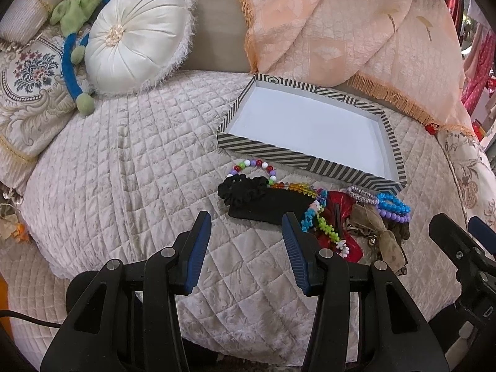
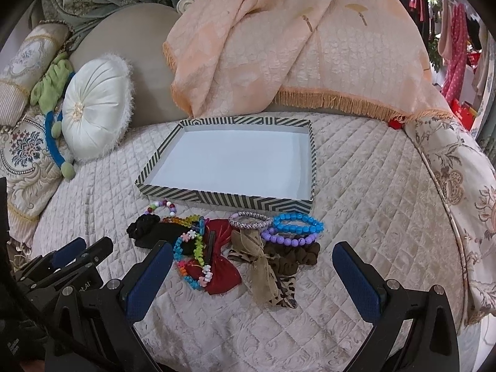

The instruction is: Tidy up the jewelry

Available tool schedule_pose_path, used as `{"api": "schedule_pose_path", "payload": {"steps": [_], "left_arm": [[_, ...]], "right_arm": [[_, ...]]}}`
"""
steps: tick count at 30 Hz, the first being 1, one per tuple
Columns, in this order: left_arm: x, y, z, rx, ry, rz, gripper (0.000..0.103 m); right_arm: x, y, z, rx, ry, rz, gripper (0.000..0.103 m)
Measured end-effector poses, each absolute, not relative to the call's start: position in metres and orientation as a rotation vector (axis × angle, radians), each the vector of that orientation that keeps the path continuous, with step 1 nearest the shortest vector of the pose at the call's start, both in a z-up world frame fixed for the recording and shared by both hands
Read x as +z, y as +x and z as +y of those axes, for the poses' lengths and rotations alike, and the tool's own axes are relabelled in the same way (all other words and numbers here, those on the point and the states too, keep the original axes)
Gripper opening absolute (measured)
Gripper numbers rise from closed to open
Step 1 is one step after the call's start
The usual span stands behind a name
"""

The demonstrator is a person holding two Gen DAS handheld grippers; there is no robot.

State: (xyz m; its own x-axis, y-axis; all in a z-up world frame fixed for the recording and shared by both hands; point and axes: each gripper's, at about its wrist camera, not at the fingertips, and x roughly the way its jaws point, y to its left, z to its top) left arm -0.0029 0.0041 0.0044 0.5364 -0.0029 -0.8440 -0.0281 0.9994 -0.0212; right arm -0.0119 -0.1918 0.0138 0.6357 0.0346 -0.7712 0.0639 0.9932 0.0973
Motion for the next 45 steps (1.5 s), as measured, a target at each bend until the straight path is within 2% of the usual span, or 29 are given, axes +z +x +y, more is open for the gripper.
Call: {"api": "schedule_pose_path", "payload": {"steps": [45], "left_arm": [[-0.006, -0.009, 0.008, 0.005, -0.054, 0.996, 0.047]], "right_arm": [[0.0, -0.011, -0.196, -0.005, 0.145, 0.926, 0.102]]}}
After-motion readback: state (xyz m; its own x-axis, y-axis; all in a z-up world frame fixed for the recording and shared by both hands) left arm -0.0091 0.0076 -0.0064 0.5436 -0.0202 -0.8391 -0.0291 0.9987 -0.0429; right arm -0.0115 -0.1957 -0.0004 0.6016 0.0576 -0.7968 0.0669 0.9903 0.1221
